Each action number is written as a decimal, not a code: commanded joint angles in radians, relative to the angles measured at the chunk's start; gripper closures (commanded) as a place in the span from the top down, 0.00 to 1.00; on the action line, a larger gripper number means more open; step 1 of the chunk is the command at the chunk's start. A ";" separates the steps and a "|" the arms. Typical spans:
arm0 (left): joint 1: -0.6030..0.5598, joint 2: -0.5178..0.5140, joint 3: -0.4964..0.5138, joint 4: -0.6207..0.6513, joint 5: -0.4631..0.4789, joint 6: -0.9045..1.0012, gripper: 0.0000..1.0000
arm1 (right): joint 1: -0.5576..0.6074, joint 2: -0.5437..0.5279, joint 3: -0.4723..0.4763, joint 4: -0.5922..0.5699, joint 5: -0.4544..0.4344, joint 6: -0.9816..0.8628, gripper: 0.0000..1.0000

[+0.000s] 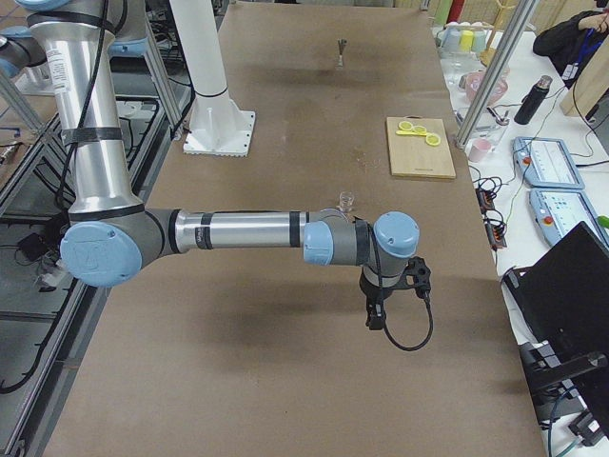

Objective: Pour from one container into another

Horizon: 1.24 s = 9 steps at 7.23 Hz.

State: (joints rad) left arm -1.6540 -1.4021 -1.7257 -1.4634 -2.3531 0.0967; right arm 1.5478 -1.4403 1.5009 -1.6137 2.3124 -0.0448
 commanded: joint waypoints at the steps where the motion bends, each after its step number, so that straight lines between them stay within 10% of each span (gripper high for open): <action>1: 0.000 0.000 0.000 0.000 0.000 0.000 0.99 | 0.000 0.001 0.001 0.002 -0.001 -0.001 1.00; 9: 0.000 0.000 0.000 0.000 -0.002 0.000 0.99 | -0.034 0.129 0.036 0.002 0.030 -0.001 1.00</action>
State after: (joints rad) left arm -1.6536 -1.4021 -1.7257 -1.4634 -2.3545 0.0967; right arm 1.5250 -1.3390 1.5231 -1.6121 2.3196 -0.0462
